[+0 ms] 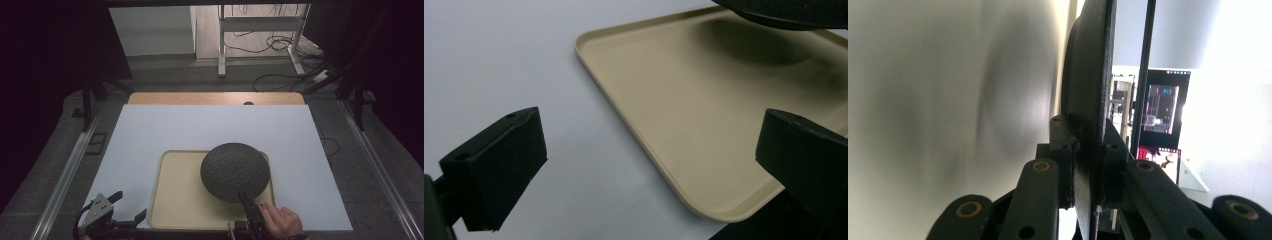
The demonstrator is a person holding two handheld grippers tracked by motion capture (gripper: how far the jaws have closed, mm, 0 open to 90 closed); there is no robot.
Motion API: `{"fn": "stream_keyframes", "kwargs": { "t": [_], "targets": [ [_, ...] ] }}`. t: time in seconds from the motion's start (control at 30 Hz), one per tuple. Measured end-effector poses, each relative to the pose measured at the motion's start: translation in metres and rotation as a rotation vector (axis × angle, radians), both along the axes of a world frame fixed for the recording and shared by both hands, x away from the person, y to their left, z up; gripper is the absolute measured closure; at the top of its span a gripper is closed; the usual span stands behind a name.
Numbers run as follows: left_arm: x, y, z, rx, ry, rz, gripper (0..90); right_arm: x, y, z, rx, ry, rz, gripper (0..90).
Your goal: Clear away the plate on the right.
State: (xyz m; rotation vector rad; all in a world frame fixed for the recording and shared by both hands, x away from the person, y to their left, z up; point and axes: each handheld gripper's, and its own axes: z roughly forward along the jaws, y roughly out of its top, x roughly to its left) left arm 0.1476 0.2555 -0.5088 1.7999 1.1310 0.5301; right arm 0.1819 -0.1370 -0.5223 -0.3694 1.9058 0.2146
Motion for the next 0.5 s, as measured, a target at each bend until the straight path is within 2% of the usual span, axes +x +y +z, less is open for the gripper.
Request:
{"fn": "stream_keyframes", "kwargs": {
  "t": [0.13,0.27,0.5],
  "targets": [
    [0.0,0.0,0.0,0.0,0.0,-0.002,0.0,-0.005,0.004,-0.002,0.003,0.013,0.005,81.7],
    [0.0,0.0,0.0,0.001,0.001,-0.002,0.0,-0.008,0.011,-0.007,-0.002,0.025,0.044,81.7],
    [0.0,0.0,0.0,0.003,0.0,-0.003,0.0,-0.009,0.019,-0.014,-0.01,0.049,0.059,81.7]
  ]
}}
